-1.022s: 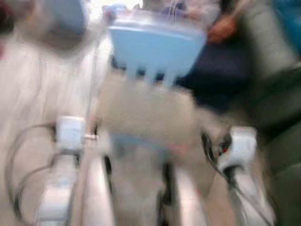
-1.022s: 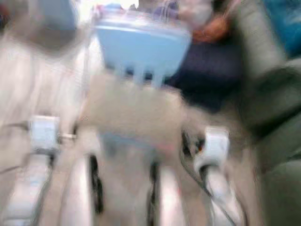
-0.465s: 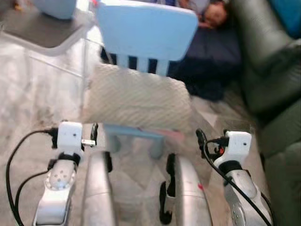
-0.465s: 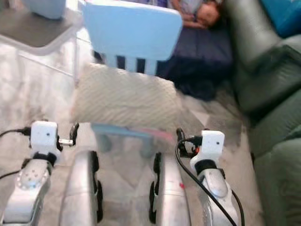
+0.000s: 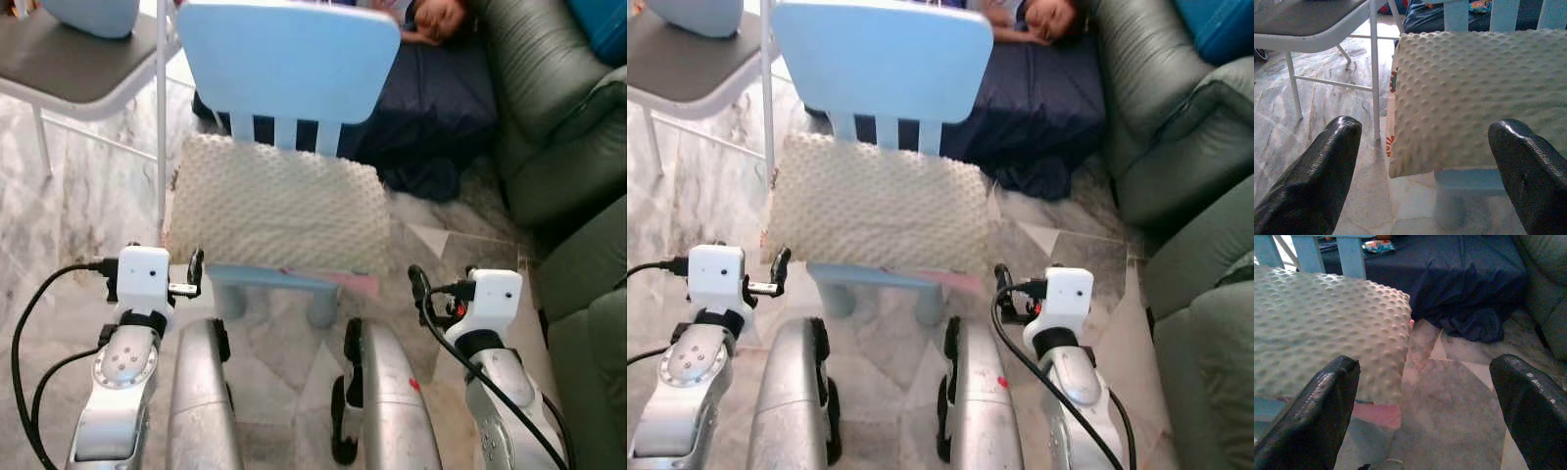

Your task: Move the pillow to the sofa

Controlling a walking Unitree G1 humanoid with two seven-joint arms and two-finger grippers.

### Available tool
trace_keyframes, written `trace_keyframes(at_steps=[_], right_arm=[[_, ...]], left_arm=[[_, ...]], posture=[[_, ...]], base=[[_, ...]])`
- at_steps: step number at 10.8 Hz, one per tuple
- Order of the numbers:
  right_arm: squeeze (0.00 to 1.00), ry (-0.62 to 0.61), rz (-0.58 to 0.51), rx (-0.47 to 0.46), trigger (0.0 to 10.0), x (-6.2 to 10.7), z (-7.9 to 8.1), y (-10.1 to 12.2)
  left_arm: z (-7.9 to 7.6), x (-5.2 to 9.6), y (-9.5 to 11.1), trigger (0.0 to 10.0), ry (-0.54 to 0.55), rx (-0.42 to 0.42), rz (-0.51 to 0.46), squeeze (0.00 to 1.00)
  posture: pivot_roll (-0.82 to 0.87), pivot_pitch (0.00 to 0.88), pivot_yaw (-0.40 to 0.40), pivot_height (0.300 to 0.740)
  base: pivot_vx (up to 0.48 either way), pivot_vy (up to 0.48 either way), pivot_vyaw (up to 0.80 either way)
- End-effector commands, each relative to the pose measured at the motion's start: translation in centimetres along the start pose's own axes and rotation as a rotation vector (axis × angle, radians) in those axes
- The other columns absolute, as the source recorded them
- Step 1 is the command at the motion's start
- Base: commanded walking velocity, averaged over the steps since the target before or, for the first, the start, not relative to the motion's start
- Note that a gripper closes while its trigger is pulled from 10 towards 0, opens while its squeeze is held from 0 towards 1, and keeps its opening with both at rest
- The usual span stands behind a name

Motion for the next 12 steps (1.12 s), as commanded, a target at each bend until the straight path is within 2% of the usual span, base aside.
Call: trace_keyframes(at_steps=[1,6,7,9,12], right_arm=[[0.0,-0.014,0.018,0.005,10.0,0.1,-0.4,-0.4],[0.0,-0.015,0.028,0.01,10.0,0.1,-0.3,-0.6],[0.0,-0.002,0.023,0.034,10.0,0.0,-0.1,-0.6],[0.0,0.003,0.03,0.031,10.0,0.0,0.1,-0.8],[0.0,0.015,0.05,0.041,10.0,0.0,0.2,-1.0]], left_arm=[[0.2,0.2,-0.6,10.0,0.003,0.002,0.031,0.0],[-0.4,0.2,-0.8,10.0,-0.041,-0.01,0.037,0.0],[-0.6,0.2,-0.9,10.0,-0.052,-0.011,0.041,0.0],[-1.1,0.4,-0.9,10.0,-0.083,0.002,0.044,0.0],[-1.8,0.5,-0.8,10.0,-0.128,0.008,0.051,0.0]], posture=[[-0.03,0.265,-0.07,0.575],[-0.04,0.259,-0.071,0.575],[-0.04,0.259,-0.07,0.575],[-0.03,0.262,-0.069,0.575],[-0.03,0.278,-0.076,0.575]], base=[[0.296,0.356,0.0],[0.302,0.366,0.0],[0.247,0.0,0.0],[0.0,0.0,-0.8],[0.0,0.0,-0.44]])
Point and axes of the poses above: a point about 5 cm out from each wrist's last joint towards the gripper, its own x axis pointing back from the gripper into the wrist, its own y axis along the axis of the wrist's last joint, z = x × y, the point moved 3 cm from there along -x, pointing out of the wrist towards the gripper, and after that the axes turned 13 degrees about x, right-handed, at the moved point
